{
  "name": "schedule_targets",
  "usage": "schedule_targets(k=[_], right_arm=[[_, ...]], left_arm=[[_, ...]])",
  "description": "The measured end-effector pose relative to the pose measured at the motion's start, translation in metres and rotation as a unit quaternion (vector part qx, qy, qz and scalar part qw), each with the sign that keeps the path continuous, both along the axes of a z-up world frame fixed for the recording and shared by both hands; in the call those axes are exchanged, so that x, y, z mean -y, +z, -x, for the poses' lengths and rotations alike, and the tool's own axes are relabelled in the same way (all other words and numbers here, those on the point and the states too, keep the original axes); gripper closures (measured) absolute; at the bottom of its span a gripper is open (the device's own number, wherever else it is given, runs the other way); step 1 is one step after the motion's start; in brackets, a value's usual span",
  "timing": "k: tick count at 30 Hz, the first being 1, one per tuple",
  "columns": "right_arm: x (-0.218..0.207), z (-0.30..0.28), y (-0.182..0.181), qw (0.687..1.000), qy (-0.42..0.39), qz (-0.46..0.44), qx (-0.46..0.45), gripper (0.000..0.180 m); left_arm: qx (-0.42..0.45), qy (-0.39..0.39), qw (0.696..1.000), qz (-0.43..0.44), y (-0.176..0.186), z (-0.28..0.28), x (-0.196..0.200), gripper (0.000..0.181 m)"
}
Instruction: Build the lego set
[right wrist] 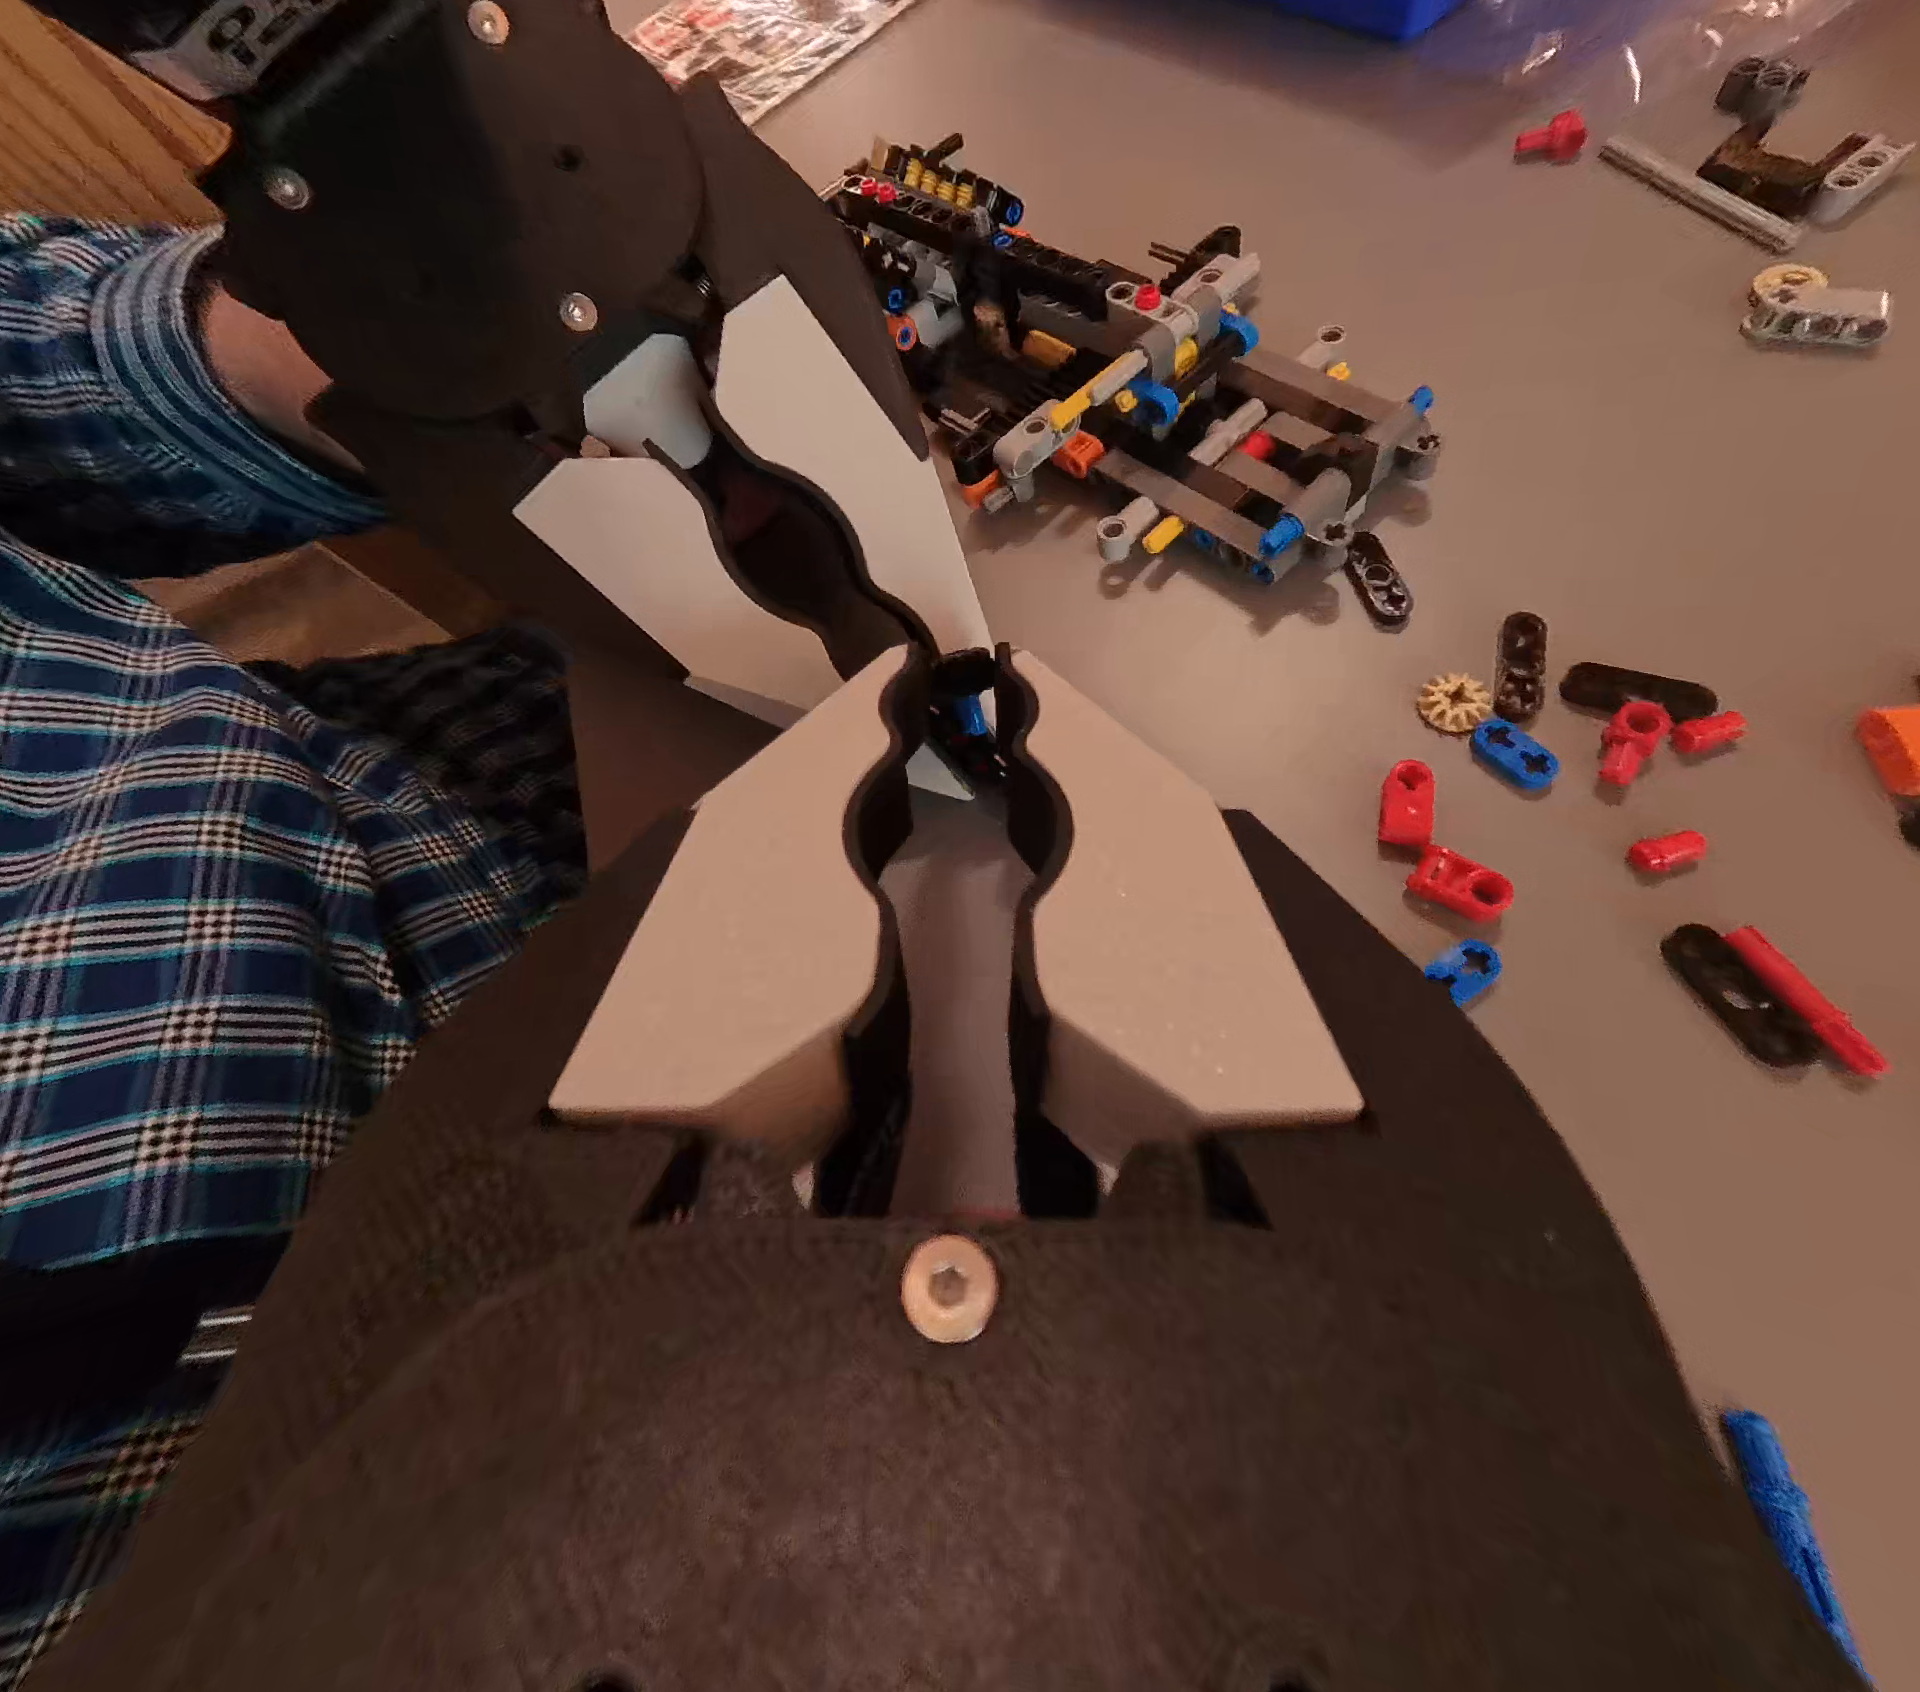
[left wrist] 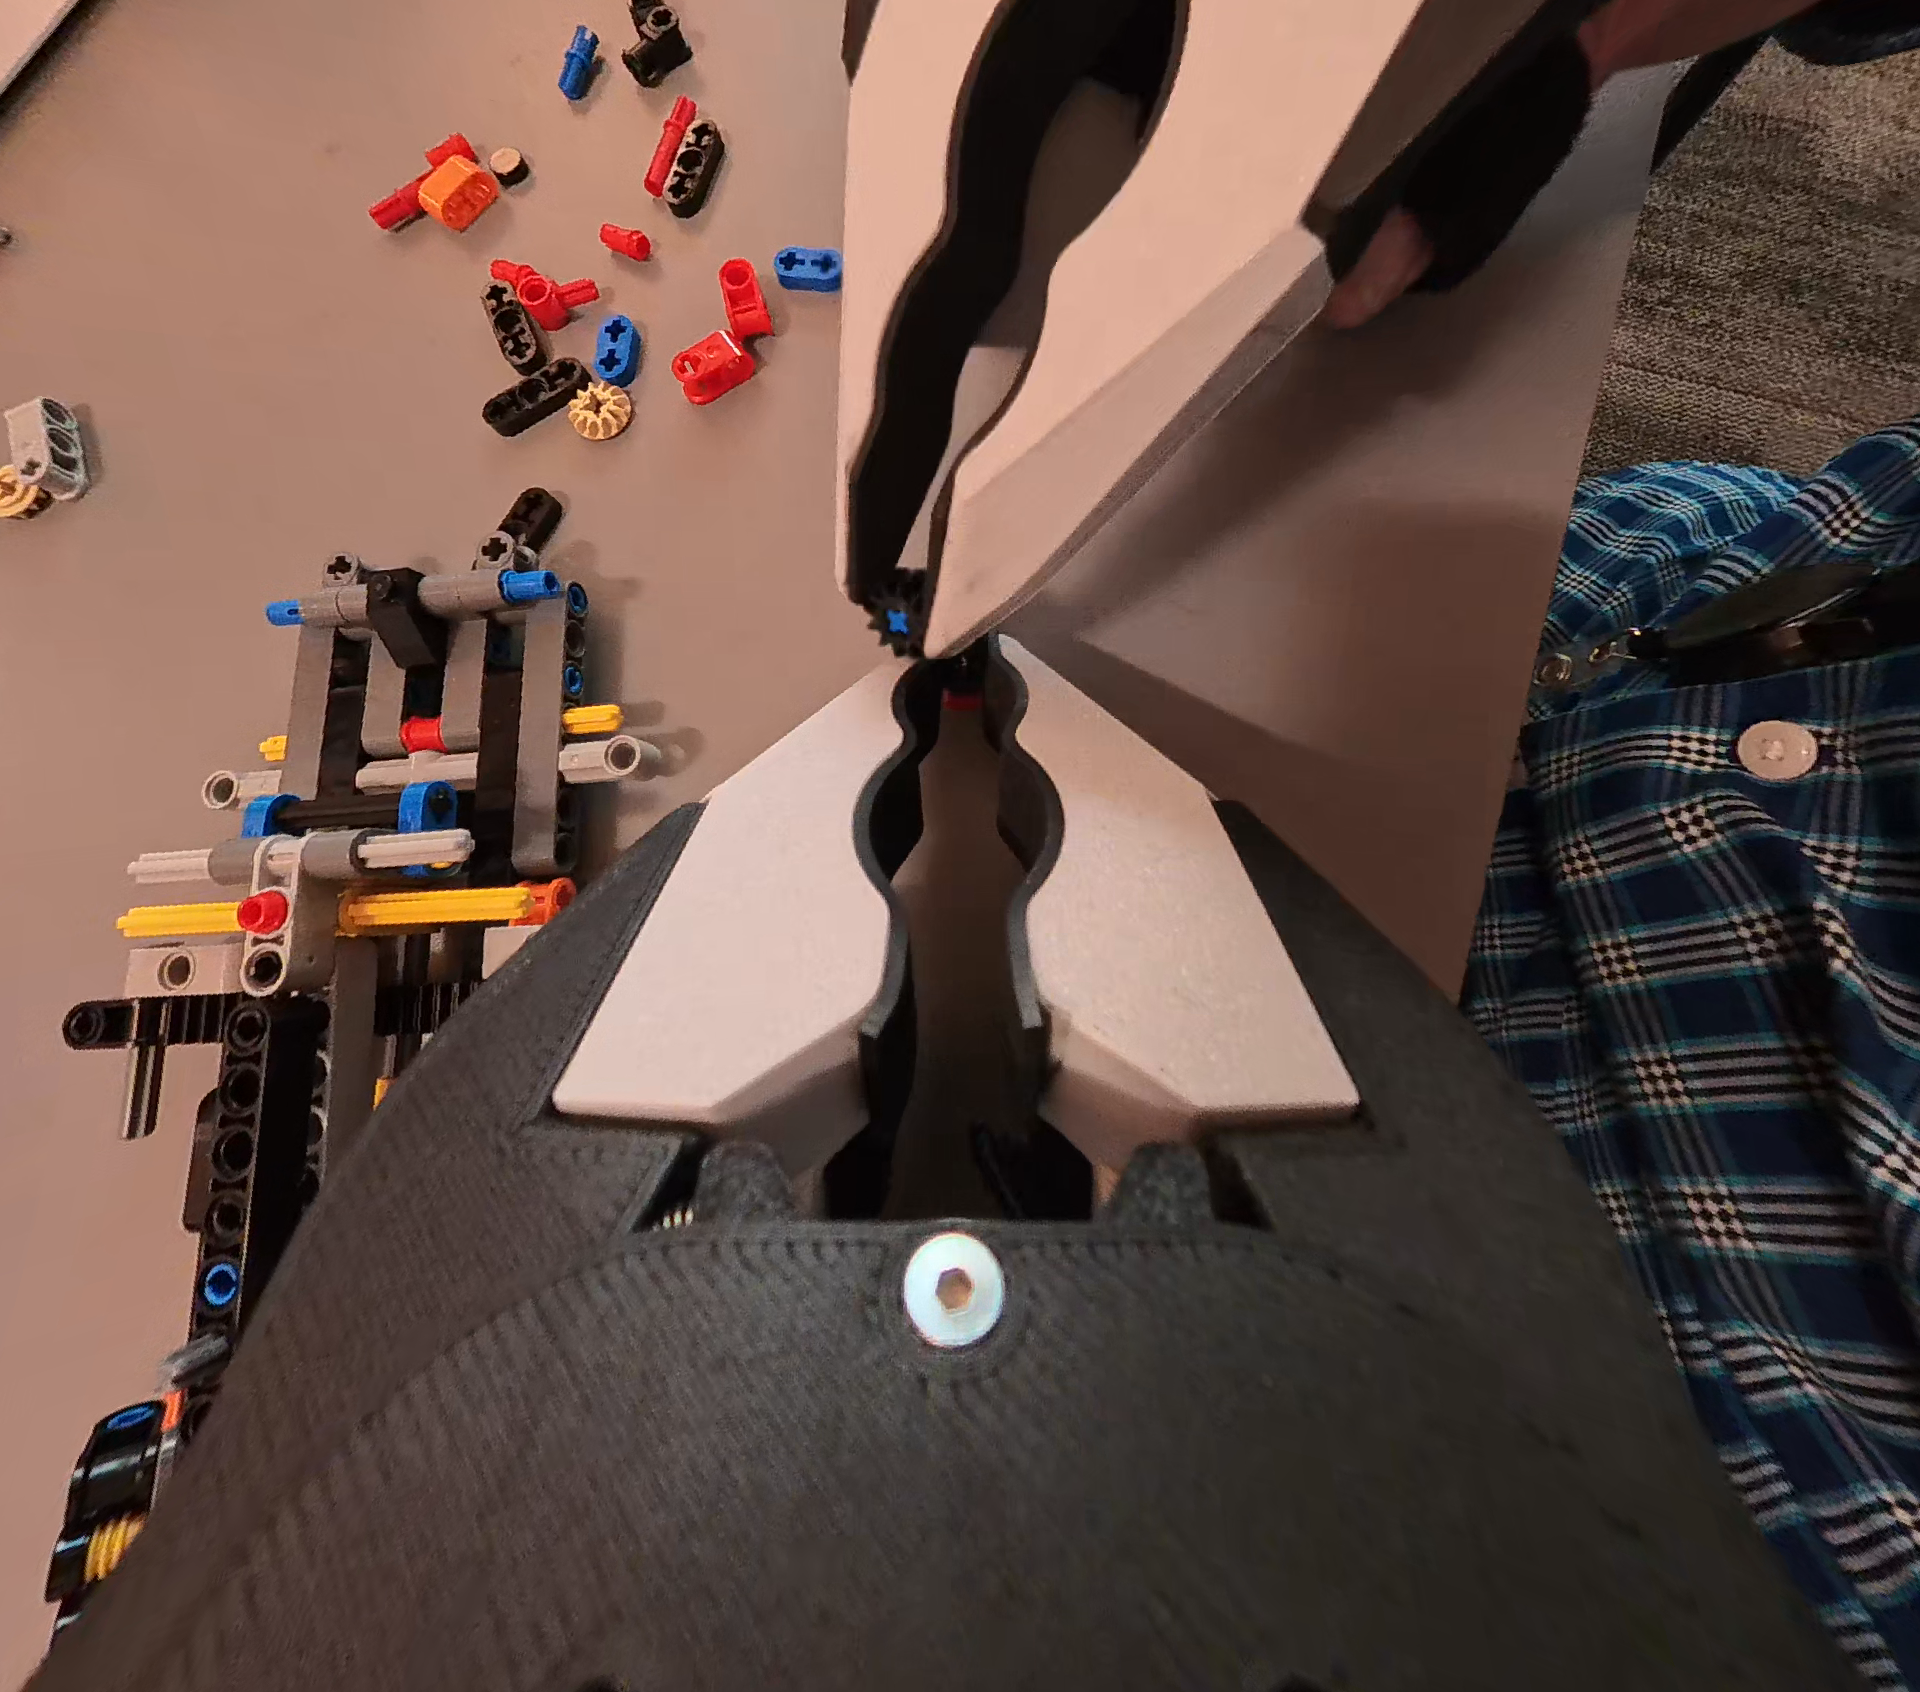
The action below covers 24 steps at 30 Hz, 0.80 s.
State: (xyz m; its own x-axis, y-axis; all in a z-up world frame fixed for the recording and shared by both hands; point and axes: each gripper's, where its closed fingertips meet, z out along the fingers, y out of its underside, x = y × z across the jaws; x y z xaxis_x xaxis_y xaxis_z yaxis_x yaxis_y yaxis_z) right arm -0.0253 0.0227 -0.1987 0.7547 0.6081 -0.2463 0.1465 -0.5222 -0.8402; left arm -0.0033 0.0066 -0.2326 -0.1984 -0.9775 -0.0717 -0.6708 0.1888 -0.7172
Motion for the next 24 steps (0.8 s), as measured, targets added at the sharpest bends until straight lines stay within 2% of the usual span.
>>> schedule_targets(k=[1, 11, 19, 24], right_arm=[[0.0, 0.0, 0.0, 1.0, 0.001, 0.0, 0.001, 0.17], [0.005, -0.004, -0.007, 0.999, 0.014, 0.01, 0.036, 0.17], [0.01, -0.005, -0.007, 0.992, 0.048, -0.02, 0.117, 0.17], [0.011, -0.007, -0.002, 0.988, 0.061, -0.036, 0.134, 0.171]], left_arm=[[0.0, 0.0, 1.0, -0.001, 0.0, 0.0, 0.0, 0.175], [0.002, 0.002, 1.0, -0.011, 0.001, 0.0, 0.0, 0.174], [0.003, 0.0, 1.0, -0.019, 0.001, 0.001, 0.001, 0.174], [0.007, -0.002, 0.999, -0.041, 0.001, 0.0, 0.002, 0.175]])
